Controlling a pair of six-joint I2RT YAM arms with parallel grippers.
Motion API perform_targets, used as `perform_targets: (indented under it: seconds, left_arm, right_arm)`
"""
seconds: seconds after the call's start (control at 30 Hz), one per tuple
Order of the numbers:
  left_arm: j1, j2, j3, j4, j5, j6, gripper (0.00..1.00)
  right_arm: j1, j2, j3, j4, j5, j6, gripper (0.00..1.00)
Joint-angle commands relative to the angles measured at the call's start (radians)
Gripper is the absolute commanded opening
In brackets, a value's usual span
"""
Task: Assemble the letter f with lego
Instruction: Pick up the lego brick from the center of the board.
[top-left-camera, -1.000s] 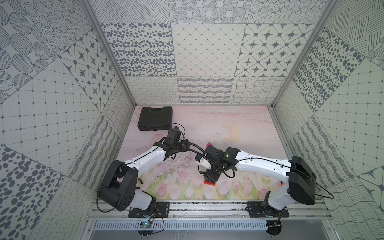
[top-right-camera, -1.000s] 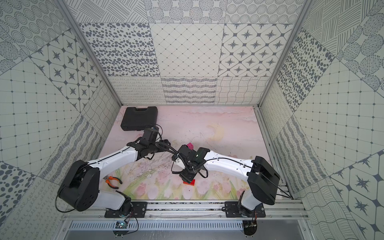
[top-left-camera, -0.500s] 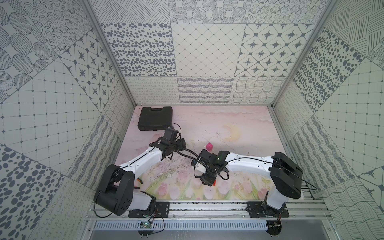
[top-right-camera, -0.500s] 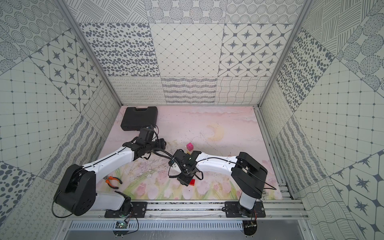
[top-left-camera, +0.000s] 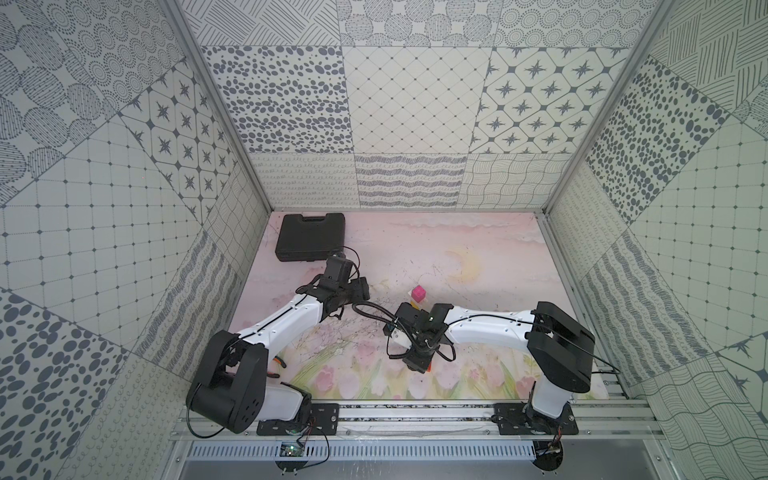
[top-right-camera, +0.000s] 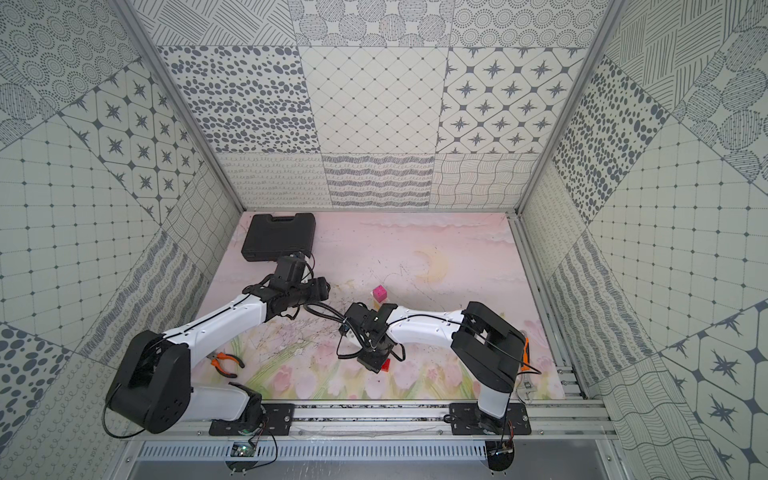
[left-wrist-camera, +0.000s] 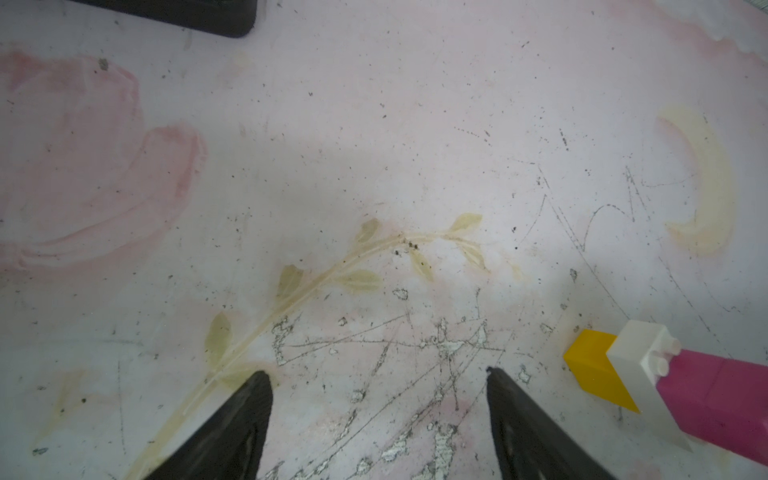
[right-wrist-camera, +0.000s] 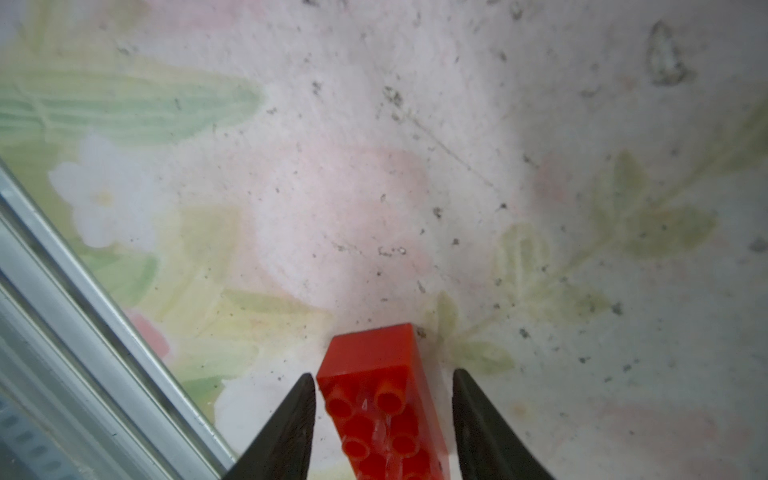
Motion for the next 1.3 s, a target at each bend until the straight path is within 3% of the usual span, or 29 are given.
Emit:
perform_targets:
  seconds: [0.0,0.67,0.87,1.1,1.27]
  left_arm:
    - [0.006,-0.01,-0.009,0.003,0.015,-0.008,0.82]
    - [0.006,0.015,-0.029,0.048,0.07,-0.008,0.82]
    - [-0.003,0.024,-0.058,0.117,0.107,-0.006,0.85]
    - [-0.096,0.051,-0.101,0.262,0.083,0.033,0.89]
    - [-0.137,0.073,-0.144,0.389,0.1,0.054,0.9]
  right_arm:
    - [0.005,0.021,0.018,-0.01,0.025,-0.013,0.52]
    - [0.002,0.02,0.051,-0.019,0.017,0.007,0.35]
    - [-0.038,-0.044,0.088,-0.076,0.012,0.04,0.33]
    - [-0.131,-0.113,0.276,-0.267,0.017,0.076,0.34]
    - [-0.215,-0.086,0.463,-0.399,0.005,0.085,0.34]
